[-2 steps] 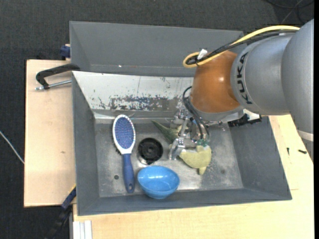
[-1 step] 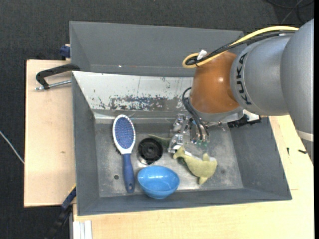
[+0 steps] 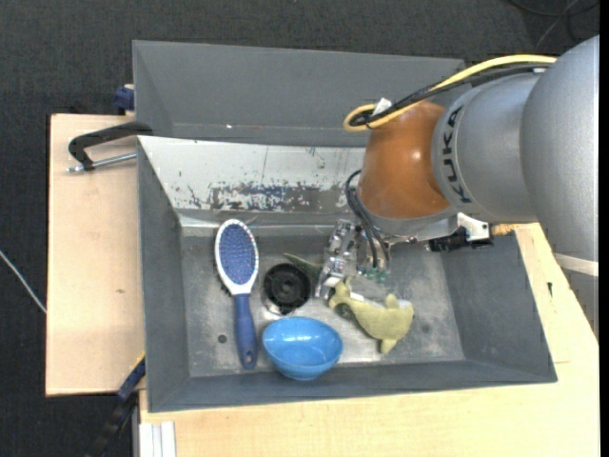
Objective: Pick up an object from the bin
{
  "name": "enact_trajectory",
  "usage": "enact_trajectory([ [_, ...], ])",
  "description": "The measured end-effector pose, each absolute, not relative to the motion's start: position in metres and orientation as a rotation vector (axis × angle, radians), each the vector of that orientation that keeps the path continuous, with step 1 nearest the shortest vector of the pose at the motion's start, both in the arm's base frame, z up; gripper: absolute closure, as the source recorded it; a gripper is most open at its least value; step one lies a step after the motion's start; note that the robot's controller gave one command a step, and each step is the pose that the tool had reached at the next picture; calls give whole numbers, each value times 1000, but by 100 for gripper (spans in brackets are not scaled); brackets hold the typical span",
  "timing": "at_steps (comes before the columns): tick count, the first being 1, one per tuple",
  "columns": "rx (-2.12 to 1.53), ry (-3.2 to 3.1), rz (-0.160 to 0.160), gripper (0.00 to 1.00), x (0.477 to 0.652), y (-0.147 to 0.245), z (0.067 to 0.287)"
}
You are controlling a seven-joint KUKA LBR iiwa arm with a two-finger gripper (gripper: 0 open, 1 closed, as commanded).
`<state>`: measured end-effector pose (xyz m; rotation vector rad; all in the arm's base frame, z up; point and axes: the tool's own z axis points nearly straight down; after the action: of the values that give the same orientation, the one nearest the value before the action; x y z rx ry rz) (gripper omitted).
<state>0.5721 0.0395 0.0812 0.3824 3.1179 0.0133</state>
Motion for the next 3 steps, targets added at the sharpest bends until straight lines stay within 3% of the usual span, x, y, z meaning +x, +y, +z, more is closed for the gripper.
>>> enact_trajectory([
  [1, 384, 3116, 6, 0, 569, 37, 73],
  [2, 385, 3107, 8, 100, 572, 37, 74],
  [3, 935, 2994, 9, 100, 585, 134, 130],
])
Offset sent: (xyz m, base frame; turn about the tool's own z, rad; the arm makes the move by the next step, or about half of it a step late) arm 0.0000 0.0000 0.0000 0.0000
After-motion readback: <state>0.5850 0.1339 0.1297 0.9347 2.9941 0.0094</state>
